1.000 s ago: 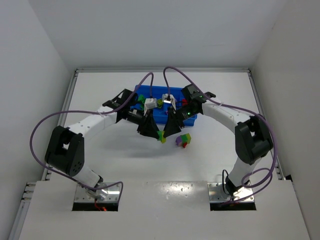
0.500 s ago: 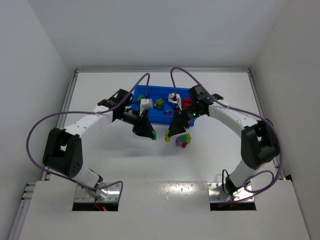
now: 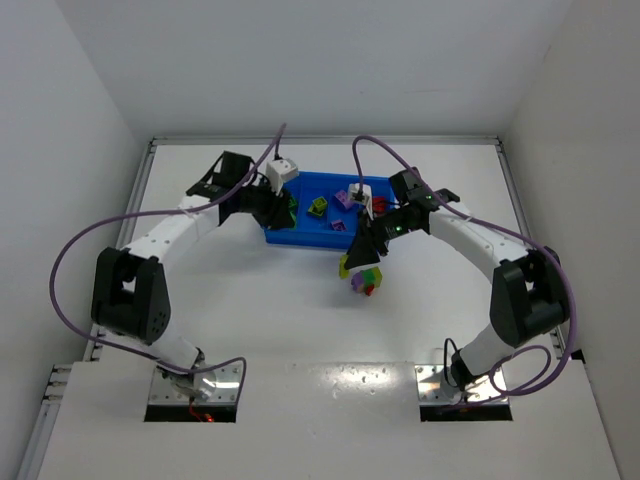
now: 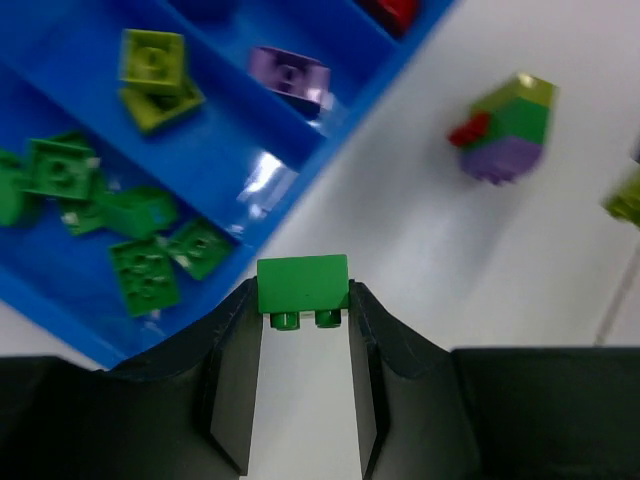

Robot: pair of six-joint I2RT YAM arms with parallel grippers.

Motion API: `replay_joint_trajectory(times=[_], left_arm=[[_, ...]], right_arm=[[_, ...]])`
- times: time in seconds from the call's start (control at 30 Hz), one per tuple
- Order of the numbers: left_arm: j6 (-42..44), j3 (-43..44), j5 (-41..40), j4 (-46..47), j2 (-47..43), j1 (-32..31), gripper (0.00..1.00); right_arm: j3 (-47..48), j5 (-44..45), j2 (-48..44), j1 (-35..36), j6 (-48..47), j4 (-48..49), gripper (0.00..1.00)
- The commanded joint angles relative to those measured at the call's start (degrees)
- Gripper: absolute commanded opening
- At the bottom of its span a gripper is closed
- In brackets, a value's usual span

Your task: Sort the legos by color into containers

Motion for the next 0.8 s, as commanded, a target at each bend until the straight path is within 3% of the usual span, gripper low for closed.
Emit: replay_joint_trajectory(times=[0.0,0.13,0.2,0.23,0.3,0.33,0.43,0.53,0.6,0.77], left_arm=[[-6.5,4.9,-12.9,8.9,5.4,0.5,0.00],[-7.3,10.2,-18.6,8.9,11.4,0.5,0.00],[-7.9,11.1,-20.9,9.6,13.0,0.5,0.05],[-8.4,11.1,-21.7,10.1,13.7,0.5,0.10],[-9.3,12.3,-24.5,10.6,15.7,0.5,0.36],[-9.3,12.3,-24.5,10.6,16.3,0.5,0.45],[-9.8,13.5,-25.1,11.2,17.6,1.0,0.61],[-12.2,14.1,-23.7,12.0,16.7,1.0,0.64],[-18.5,15.0,-24.8,12.6,15.1,1.0,0.64],[-21.8,12.8,-25.6,13.3,-0.5,2.1,0.64]], right_arm=[[1.5,0.0,-0.3,-0.1,-1.2,2.0,0.01],[1.5,1.2,-0.3,-0.1,0.7,3.5,0.01],[1.5,1.7,-0.3,-0.1,0.7,4.0,0.01],[1.5,2.3,0.2,-0.1,1.3,4.5,0.01],[2.0,2.9,0.3,-0.1,1.9,5.2,0.01],[2.0,3.5,0.3,-0.1,2.8,5.2,0.01],[2.5,4.8,0.9,-0.1,4.9,7.6,0.01],[2.5,6.8,0.9,-0.1,8.2,10.4,0.01],[3.8,9.6,0.9,-0.1,10.7,14.2,0.01],[10.9,17.8,6.6,0.6,20.8,20.9,0.01]])
